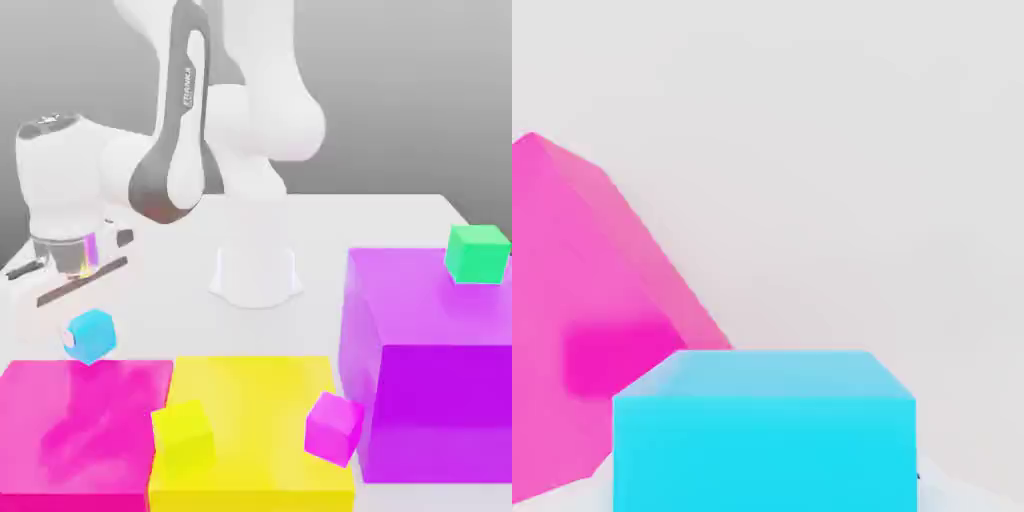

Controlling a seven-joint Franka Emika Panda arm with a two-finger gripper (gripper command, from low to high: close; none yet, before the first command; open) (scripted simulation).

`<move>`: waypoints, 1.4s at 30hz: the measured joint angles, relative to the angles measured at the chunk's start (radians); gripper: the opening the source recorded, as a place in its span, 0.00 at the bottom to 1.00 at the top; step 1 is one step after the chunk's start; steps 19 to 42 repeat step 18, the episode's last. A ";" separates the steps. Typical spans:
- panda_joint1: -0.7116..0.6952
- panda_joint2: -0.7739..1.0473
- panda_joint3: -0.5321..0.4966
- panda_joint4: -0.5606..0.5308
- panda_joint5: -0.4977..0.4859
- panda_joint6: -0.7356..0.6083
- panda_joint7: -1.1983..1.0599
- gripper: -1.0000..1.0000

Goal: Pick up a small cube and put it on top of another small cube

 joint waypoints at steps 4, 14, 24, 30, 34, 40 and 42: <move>0.110 -0.004 0.045 0.108 0.004 -0.112 -0.165 0.00; 0.295 0.107 0.094 0.259 -0.023 -0.155 -0.413 0.00; 0.293 0.126 0.092 0.255 -0.029 -0.133 -0.410 1.00; 0.293 0.126 0.092 0.255 -0.029 -0.133 -0.410 1.00; 0.293 0.126 0.092 0.255 -0.029 -0.133 -0.410 1.00; 0.293 0.126 0.092 0.255 -0.029 -0.133 -0.410 1.00; 0.293 0.126 0.092 0.255 -0.029 -0.133 -0.410 1.00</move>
